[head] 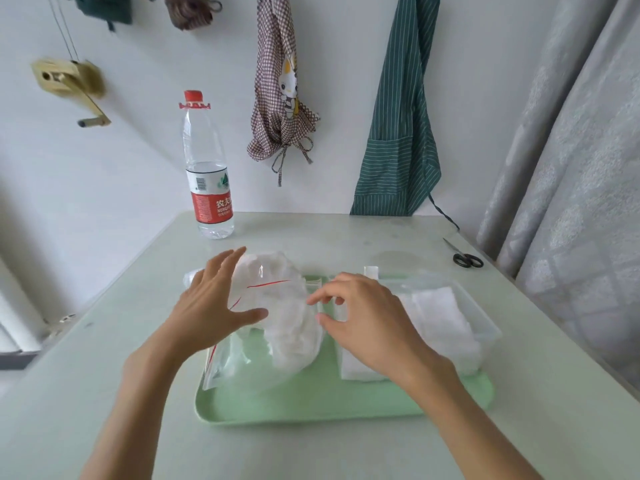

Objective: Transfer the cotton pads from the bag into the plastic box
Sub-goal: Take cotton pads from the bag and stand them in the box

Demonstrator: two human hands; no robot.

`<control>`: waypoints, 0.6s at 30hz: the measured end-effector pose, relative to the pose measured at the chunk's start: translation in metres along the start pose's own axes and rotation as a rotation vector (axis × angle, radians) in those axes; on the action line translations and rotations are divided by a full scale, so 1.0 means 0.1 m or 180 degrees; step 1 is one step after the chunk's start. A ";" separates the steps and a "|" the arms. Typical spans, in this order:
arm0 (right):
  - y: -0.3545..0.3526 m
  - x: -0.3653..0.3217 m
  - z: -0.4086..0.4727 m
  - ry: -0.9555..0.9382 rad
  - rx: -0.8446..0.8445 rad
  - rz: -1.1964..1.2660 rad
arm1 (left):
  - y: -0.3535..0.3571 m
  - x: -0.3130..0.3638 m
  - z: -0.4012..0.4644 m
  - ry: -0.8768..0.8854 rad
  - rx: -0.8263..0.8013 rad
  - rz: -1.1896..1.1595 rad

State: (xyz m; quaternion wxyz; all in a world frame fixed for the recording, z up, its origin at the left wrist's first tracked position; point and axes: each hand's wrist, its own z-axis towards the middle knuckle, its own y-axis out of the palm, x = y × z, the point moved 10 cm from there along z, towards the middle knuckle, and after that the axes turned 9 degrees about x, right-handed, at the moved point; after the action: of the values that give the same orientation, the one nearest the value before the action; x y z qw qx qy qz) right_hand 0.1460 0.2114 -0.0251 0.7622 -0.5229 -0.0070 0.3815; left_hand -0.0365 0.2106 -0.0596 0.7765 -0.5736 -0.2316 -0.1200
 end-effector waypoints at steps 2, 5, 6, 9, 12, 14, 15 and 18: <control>0.11 -0.03 0.05 0.0124 0.0090 -0.0050 | 0.05 -0.03 0.06 -0.0004 -0.0048 0.0207; 0.27 -0.07 0.11 0.0222 0.0078 -0.0123 | 0.04 -0.05 0.15 -0.0011 0.0175 0.0598; 0.31 -0.09 0.13 0.0212 0.0026 -0.0118 | 0.02 -0.05 0.16 -0.0083 0.0273 0.0643; 0.36 -0.08 0.17 0.0182 -0.0085 -0.0209 | -0.06 -0.02 0.14 -0.0315 0.0733 0.0680; 0.39 -0.04 0.15 0.0257 -0.0007 -0.0441 | -0.13 0.02 0.11 -0.0502 0.1108 0.0614; 0.40 -0.06 0.14 0.0328 0.0109 -0.0590 | -0.13 0.03 0.12 -0.0571 0.1198 0.0646; 0.43 -0.06 0.14 0.0363 0.0118 -0.0682 | -0.13 0.04 0.12 -0.0566 0.1199 0.0692; 0.51 -0.06 0.17 0.0390 0.0090 -0.1057 | -0.13 0.04 0.16 -0.0477 0.1092 0.0712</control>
State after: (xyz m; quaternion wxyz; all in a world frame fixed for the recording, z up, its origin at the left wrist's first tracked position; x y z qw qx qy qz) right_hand 0.1054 0.2294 -0.0564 0.8210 -0.5260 -0.0415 0.2178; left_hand -0.0424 0.2225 -0.0433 0.8518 -0.4625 -0.2406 0.0511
